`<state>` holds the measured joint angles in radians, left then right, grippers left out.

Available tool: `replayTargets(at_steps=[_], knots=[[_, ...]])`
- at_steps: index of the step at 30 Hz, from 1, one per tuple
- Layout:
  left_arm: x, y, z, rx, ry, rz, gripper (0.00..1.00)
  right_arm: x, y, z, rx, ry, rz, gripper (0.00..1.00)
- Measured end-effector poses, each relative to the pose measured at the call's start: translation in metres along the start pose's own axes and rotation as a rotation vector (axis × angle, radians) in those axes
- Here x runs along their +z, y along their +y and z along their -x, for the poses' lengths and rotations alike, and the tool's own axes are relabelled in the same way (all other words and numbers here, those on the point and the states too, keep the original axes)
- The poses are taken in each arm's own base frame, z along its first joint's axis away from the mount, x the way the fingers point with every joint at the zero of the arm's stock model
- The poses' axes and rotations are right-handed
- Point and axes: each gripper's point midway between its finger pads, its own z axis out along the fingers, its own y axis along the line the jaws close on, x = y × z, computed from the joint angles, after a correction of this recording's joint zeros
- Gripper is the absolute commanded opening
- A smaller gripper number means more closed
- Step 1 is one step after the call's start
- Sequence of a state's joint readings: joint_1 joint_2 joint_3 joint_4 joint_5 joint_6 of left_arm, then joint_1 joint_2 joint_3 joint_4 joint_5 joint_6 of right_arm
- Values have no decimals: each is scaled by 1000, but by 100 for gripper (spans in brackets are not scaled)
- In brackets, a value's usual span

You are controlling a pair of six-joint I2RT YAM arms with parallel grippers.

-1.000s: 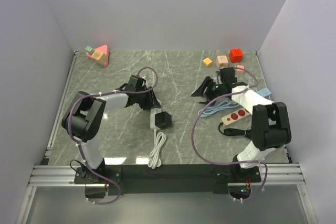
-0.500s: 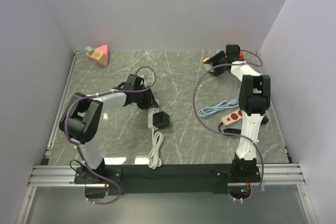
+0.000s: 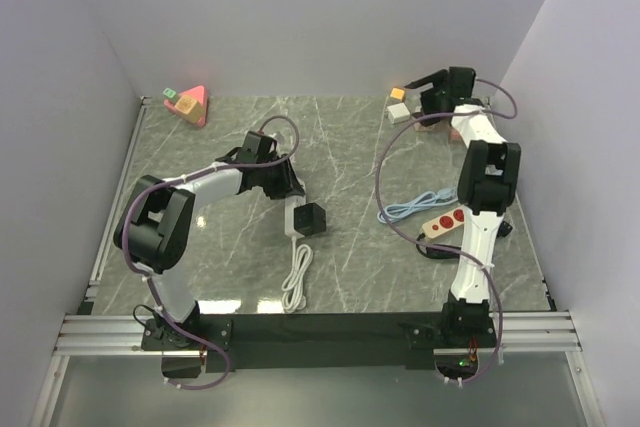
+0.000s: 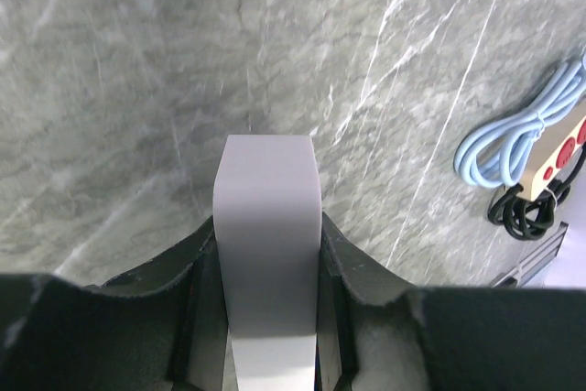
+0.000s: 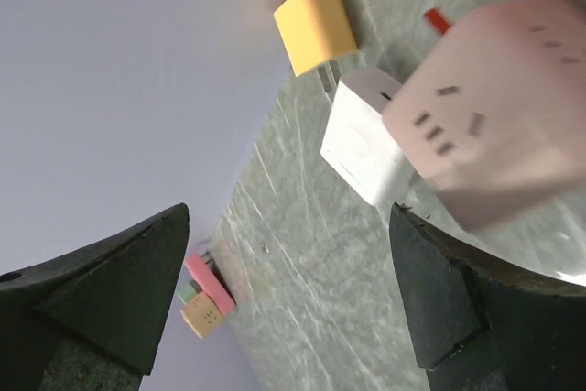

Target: Pull the plug off the socket

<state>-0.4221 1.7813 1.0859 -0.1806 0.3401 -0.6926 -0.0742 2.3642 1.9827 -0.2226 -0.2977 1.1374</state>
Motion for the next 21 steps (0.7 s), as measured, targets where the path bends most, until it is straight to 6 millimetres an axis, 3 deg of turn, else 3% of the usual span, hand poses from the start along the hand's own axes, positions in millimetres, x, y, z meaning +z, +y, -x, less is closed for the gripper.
replayTargets(at_steps=[4, 7, 10, 12, 16, 19, 21], knots=[[3, 0, 6, 0, -9, 12, 0, -48, -3, 4, -42, 7, -37, 97], [7, 3, 5, -7, -4, 24, 1, -105, -6, -25, -135, 62, -52, 97], [8, 4, 5, -13, -2, 23, 1, -153, -9, -85, -301, 159, -22, 97], [8, 2, 6, -13, -4, 12, 1, -176, -20, -144, -422, 269, -2, 98], [8, -1, 7, -11, -4, -2, 1, -205, -70, -268, -606, 572, 26, 100], [8, -2, 7, -10, -5, -7, 1, -223, -118, -316, -655, 721, -32, 100], [8, -2, 7, -10, -5, -7, 1, -230, -129, -332, -676, 767, -46, 100]])
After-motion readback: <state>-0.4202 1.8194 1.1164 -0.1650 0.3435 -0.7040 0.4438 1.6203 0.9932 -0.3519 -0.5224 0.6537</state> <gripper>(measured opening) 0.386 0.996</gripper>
